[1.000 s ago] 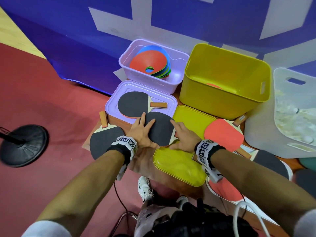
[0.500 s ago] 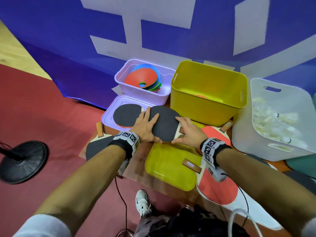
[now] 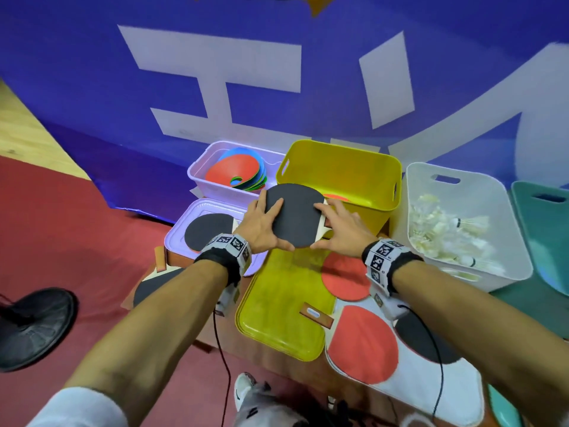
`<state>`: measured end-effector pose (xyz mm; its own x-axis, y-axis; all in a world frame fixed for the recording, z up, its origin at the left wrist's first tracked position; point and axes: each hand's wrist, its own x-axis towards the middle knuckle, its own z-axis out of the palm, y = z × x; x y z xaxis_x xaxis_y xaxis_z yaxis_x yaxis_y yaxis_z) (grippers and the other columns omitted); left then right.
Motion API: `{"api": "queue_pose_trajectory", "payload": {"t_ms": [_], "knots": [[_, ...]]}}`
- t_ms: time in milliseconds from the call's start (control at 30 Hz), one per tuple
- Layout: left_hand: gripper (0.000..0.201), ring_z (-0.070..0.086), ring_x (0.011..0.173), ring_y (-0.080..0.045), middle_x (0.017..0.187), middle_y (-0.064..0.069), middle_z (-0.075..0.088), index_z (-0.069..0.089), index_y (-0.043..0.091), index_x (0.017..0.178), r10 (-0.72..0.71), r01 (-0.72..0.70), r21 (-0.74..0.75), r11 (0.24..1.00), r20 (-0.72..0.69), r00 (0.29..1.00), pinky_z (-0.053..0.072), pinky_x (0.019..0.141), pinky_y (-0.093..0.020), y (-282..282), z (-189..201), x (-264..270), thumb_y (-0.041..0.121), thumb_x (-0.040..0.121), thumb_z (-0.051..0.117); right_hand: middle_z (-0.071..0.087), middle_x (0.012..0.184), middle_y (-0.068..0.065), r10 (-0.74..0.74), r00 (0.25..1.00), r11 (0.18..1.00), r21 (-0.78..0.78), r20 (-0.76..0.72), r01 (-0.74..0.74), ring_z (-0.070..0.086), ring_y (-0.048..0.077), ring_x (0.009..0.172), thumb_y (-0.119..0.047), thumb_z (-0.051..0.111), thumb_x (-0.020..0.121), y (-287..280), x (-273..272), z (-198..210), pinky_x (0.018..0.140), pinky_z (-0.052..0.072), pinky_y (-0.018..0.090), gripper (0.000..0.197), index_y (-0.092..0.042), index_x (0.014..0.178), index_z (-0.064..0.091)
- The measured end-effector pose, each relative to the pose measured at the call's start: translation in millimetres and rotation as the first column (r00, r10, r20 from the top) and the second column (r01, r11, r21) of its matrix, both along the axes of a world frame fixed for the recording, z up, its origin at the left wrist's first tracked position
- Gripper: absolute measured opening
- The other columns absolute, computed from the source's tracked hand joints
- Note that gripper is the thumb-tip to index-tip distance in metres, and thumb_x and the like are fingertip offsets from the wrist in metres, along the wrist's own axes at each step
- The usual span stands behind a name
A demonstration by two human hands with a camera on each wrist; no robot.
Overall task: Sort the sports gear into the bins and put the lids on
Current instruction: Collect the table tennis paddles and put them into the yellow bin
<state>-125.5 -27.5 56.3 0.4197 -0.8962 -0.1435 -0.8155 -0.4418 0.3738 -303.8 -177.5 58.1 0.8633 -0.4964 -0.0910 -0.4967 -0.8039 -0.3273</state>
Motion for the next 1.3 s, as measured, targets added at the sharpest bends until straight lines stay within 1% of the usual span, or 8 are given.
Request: {"api": "queue_pose_trajectory", "payload": {"t_ms": [167, 333, 500, 667, 767, 1000, 1167, 1300], "knots": [[0.122, 0.000, 0.147, -0.031, 0.161, -0.013, -0.012, 0.014, 0.022, 0.156, -0.042, 0.041, -0.040, 0.998, -0.023, 0.999, 0.014, 0.120, -0.046, -22.0, 11.9, 1.0, 0.059, 0.062, 0.083, 0.020, 0.154, 0.000, -0.022, 0.998, 0.997, 0.070, 0.053, 0.018, 0.057, 0.017, 0.117, -0.057, 0.079, 0.069, -16.9, -11.4, 14.9, 0.104, 0.040, 0.040, 0.103, -0.030, 0.151, 0.022], [0.121, 0.003, 0.148, -0.033, 0.162, -0.010, -0.010, 0.023, 0.026, 0.154, -0.159, 0.157, -0.107, 0.982, -0.012, 0.987, 0.017, 0.119, -0.052, -63.8, 15.6, 19.8, 0.064, 0.056, 0.083, 0.028, 0.146, -0.005, -0.112, 0.987, 0.993, 0.058, 0.113, 0.106, 0.062, 0.010, 0.109, -0.061, 0.080, 0.064, -39.0, -11.8, 26.5, 0.090, 0.049, 0.035, 0.105, -0.032, 0.148, 0.024], [0.113, -0.004, 0.150, -0.029, 0.162, -0.010, -0.011, 0.023, 0.029, 0.153, -0.204, 0.192, -0.144, 0.971, -0.079, 0.976, 0.013, 0.121, -0.048, -95.9, 12.4, 39.5, 0.055, 0.062, 0.085, 0.029, 0.145, -0.006, -0.172, 0.981, 0.985, 0.009, 0.093, 0.172, 0.062, 0.008, 0.107, -0.063, 0.080, 0.062, -60.4, 2.0, 39.3, 0.089, 0.050, 0.036, 0.105, -0.034, 0.147, 0.026], [0.103, 0.009, 0.149, -0.030, 0.163, -0.010, -0.005, 0.023, 0.032, 0.153, -0.207, 0.197, -0.088, 0.976, -0.121, 0.971, 0.018, 0.120, -0.047, -125.2, 2.2, 59.9, 0.062, 0.070, 0.076, 0.037, 0.142, -0.005, -0.315, 0.947, 0.949, 0.033, 0.061, 0.314, 0.063, 0.014, 0.108, -0.069, 0.079, 0.057, -78.1, 20.2, 35.1, 0.092, 0.051, 0.040, 0.107, -0.040, 0.144, 0.025], [0.093, 0.016, 0.148, -0.030, 0.164, -0.006, 0.005, 0.025, 0.035, 0.151, -0.203, 0.200, -0.047, 0.979, -0.077, 0.976, 0.017, 0.119, -0.049, -140.4, 1.2, 67.2, 0.068, 0.075, 0.067, 0.041, 0.138, -0.005, -0.402, 0.915, 0.914, 0.074, 0.034, 0.399, 0.063, 0.015, 0.108, -0.073, 0.078, 0.052, -92.3, 32.3, 31.3, 0.092, 0.051, 0.041, 0.107, -0.043, 0.142, 0.027], [0.075, 0.012, 0.147, -0.025, 0.157, 0.000, 0.027, 0.037, 0.037, 0.145, -0.308, 0.304, 0.053, 0.951, 0.109, 0.945, -0.001, 0.118, -0.057, -171.1, -11.5, 84.9, 0.076, 0.082, 0.047, 0.048, 0.131, -0.001, -0.467, 0.875, 0.879, 0.038, -0.129, 0.475, 0.058, 0.020, 0.111, -0.073, 0.075, 0.057, -118.8, 56.3, 24.1, 0.087, 0.045, 0.036, 0.101, -0.037, 0.141, 0.034], [0.069, -0.001, 0.150, -0.028, 0.160, -0.003, 0.024, 0.041, 0.036, 0.143, -0.321, 0.311, 0.087, 0.947, 0.153, 0.935, -0.010, 0.114, -0.061, -183.3, -17.0, 99.5, 0.074, 0.086, 0.041, 0.055, 0.130, 0.000, -0.471, 0.859, 0.868, 0.069, -0.203, 0.492, 0.057, 0.022, 0.109, -0.073, 0.073, 0.058, -138.6, 75.8, 16.8, 0.087, 0.049, 0.037, 0.096, -0.032, 0.138, 0.041], [0.068, -0.007, 0.150, -0.027, 0.161, -0.002, 0.020, 0.041, 0.038, 0.143, -0.324, 0.309, 0.105, 0.945, 0.195, 0.926, -0.012, 0.114, -0.062, -185.5, -26.3, 111.3, 0.075, 0.086, 0.038, 0.050, 0.141, 0.005, -0.475, 0.843, 0.837, 0.166, -0.251, 0.521, 0.051, 0.026, 0.123, -0.053, 0.077, 0.073, -150.9, 89.0, 10.9, 0.098, 0.045, 0.039, 0.086, -0.023, 0.143, 0.038]]}}
